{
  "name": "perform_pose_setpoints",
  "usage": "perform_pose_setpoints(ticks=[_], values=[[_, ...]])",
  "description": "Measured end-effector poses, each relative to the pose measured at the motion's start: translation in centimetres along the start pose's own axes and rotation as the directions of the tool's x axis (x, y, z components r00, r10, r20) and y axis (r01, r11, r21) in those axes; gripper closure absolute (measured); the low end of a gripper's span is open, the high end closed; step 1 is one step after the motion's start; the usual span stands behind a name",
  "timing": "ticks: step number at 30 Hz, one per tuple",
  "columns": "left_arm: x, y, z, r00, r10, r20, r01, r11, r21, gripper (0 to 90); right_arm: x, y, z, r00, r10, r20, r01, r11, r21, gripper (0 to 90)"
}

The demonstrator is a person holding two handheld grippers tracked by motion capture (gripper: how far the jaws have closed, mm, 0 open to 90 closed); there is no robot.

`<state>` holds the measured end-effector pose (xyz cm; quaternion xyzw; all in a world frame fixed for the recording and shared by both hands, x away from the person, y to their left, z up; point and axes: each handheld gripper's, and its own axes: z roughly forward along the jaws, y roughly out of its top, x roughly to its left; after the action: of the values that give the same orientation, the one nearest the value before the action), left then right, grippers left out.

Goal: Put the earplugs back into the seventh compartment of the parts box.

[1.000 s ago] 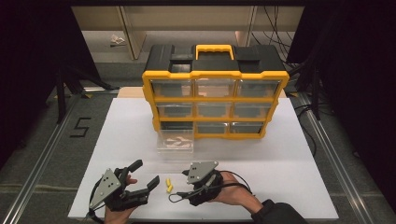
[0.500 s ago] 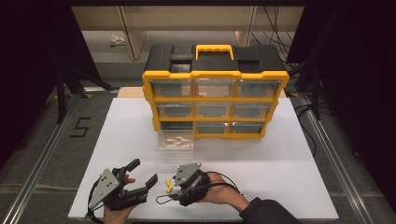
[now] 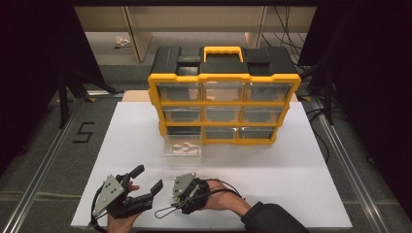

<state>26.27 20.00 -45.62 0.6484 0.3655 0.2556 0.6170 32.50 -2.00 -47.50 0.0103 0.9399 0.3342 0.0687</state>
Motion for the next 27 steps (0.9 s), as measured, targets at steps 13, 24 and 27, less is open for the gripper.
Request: perform_pose_setpoints(ticks=[13, 24, 27], values=[[0.1, 0.0, -0.1, 0.9999, -0.005, -0.014, 0.005, 1.0000, -0.001, 19.5, -0.3, 0.0, 1.1, 0.9993, -0.036, -0.010, 0.037, 0.9984, 0.043, 59.2], [0.1, 0.0, -0.1, 0.9997, 0.001, -0.024, -0.001, 1.0000, 0.008, 19.8, -1.0, -0.5, 1.1, 0.9991, -0.019, 0.038, 0.018, 0.9987, 0.049, 79.3], [0.1, 0.0, -0.1, 0.9997, -0.002, -0.026, 0.002, 1.0000, 0.007, 19.8, -1.3, -0.5, 1.0, 0.9993, 0.003, 0.038, -0.005, 0.9988, 0.049, 80.4]])
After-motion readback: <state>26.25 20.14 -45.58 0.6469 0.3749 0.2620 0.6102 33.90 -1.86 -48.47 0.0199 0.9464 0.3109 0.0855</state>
